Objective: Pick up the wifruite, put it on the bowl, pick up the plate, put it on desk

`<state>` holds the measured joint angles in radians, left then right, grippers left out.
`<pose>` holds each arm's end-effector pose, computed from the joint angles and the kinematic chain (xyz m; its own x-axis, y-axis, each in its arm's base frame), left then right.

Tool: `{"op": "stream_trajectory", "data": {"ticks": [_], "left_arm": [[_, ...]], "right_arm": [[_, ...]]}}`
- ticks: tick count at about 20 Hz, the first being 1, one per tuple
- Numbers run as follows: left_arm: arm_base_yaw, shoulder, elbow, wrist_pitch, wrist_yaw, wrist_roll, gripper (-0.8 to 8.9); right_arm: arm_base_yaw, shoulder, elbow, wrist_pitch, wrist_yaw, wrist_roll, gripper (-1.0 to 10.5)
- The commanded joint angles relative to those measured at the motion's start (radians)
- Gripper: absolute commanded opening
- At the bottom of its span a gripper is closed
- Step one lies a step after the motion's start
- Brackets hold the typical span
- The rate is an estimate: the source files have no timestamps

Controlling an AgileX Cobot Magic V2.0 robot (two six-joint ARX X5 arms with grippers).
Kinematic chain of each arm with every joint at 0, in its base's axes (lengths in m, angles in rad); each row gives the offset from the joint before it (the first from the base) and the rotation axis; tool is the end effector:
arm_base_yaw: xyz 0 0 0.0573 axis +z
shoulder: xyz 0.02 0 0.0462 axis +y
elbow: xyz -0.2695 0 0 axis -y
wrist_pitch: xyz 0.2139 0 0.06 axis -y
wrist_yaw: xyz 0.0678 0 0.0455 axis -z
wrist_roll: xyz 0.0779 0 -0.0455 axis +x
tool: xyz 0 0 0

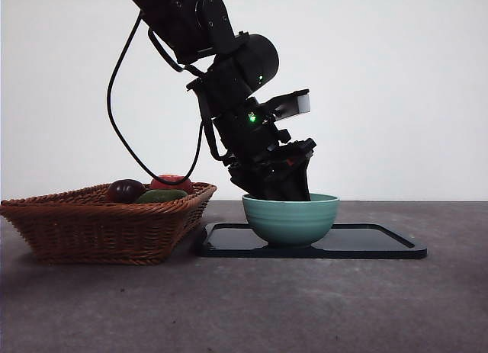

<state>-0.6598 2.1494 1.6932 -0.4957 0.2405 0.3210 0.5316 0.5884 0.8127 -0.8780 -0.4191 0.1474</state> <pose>0.3592 -0.3022 0.1719 0.2992 -0.5336 -0.7911 0.8716 0.4903 -0.0011 0.0713 0.0787 0.2746 0.4188 0.7184 -0.5555 -0.6565 0.6622 0.3614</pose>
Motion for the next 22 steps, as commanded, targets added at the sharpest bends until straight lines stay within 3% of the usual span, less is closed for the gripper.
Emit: {"op": "stream_trajectory", "data": {"ticks": [1, 7, 12, 16, 22], "left_arm": [[-0.011, 0.017, 0.05, -0.021, 0.001, -0.023, 1.81], [0.0, -0.105, 0.119, -0.062, 0.005, -0.07, 1.82], [0.047, -0.33, 0.119, -0.121, 0.004, -0.199, 1.82], [0.103, -0.533, 0.119, -0.237, 0.003, -0.255, 1.81], [0.205, -0.758, 0.076, -0.459, 0.003, -0.269, 1.77]], "right_arm": [[0.008, 0.002, 0.012, 0.01, 0.002, 0.01, 1.7], [0.008, 0.002, 0.012, 0.01, 0.008, 0.009, 1.7], [0.008, 0.002, 0.012, 0.017, 0.008, 0.002, 1.7], [0.008, 0.002, 0.012, 0.018, 0.008, -0.003, 1.7], [0.008, 0.002, 0.012, 0.021, 0.056, -0.003, 1.7]]}}
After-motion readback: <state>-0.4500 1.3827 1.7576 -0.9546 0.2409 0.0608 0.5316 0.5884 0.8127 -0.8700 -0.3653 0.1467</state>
